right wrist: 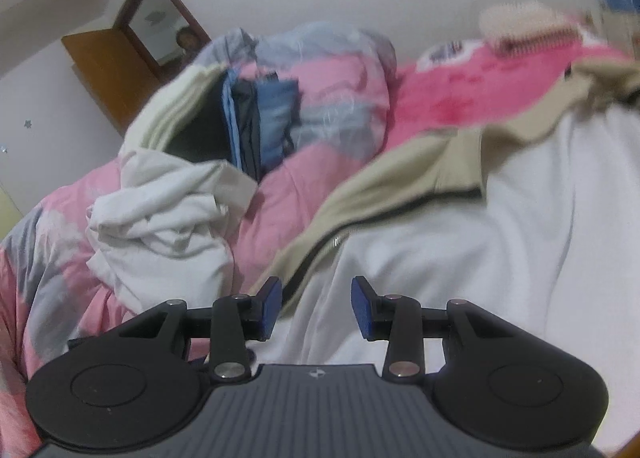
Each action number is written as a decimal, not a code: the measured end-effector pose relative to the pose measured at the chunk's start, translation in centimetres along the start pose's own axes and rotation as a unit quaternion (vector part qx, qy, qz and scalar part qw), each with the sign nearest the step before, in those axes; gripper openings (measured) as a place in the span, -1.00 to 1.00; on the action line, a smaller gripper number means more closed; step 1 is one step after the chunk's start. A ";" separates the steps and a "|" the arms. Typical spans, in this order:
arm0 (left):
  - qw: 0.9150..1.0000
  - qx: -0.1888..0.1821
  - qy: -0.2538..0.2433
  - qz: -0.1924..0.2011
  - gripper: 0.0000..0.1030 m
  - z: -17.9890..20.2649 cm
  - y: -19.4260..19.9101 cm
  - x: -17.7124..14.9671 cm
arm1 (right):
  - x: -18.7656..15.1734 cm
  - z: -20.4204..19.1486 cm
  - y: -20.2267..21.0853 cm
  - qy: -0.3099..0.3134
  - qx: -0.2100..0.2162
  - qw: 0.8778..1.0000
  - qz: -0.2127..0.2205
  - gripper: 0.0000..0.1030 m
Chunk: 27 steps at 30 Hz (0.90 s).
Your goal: Fold clothes
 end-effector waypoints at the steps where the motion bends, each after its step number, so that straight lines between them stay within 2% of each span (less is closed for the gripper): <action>1: 1.000 -0.008 0.007 0.001 -0.44 -0.1 0.2 0.0 | -0.5 0.1 -0.4 -0.008 0.005 1.000 -0.006 -0.21; 2: 1.000 -0.016 0.014 0.001 -0.55 -0.2 0.4 0.0 | -0.9 0.2 -0.8 -0.017 0.011 1.000 -0.013 -0.21; 5: 0.999 -0.041 0.033 0.008 -0.65 -0.4 1.4 0.3 | -2.1 0.4 -2.1 -0.043 0.026 0.998 -0.030 -0.21; 11: 0.992 -0.116 0.044 0.024 -0.69 0.6 3.4 0.6 | -4.0 0.8 -3.5 -0.097 0.063 0.991 -0.062 -0.20; 13: 0.989 -0.137 0.043 0.023 -0.70 1.3 3.7 0.3 | -4.2 0.7 -3.6 -0.109 0.075 0.989 -0.065 -0.12; 18: 0.981 -0.191 0.022 0.017 -0.75 3.3 4.7 -1.0 | -4.6 0.7 -3.9 -0.167 0.127 0.976 -0.065 0.43; 22: 0.976 -0.216 0.003 -0.009 -0.75 5.2 4.6 -2.6 | -5.2 1.2 -4.2 -0.213 0.154 0.962 -0.067 0.55; 27: 0.972 -0.231 0.003 -0.034 -0.75 6.2 3.9 -3.9 | -5.9 1.9 -4.7 -0.240 0.159 0.955 -0.071 0.60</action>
Point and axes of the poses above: each gripper's, at about its wrist camera, not at the fingertips, and y roughly against the way its jaws point, z to its right, x to its top, the point moved 5 cm from there along -y, roughly the way its jaws point, and after that the axes turned 11 degrees about y, right-handed, at the moved point
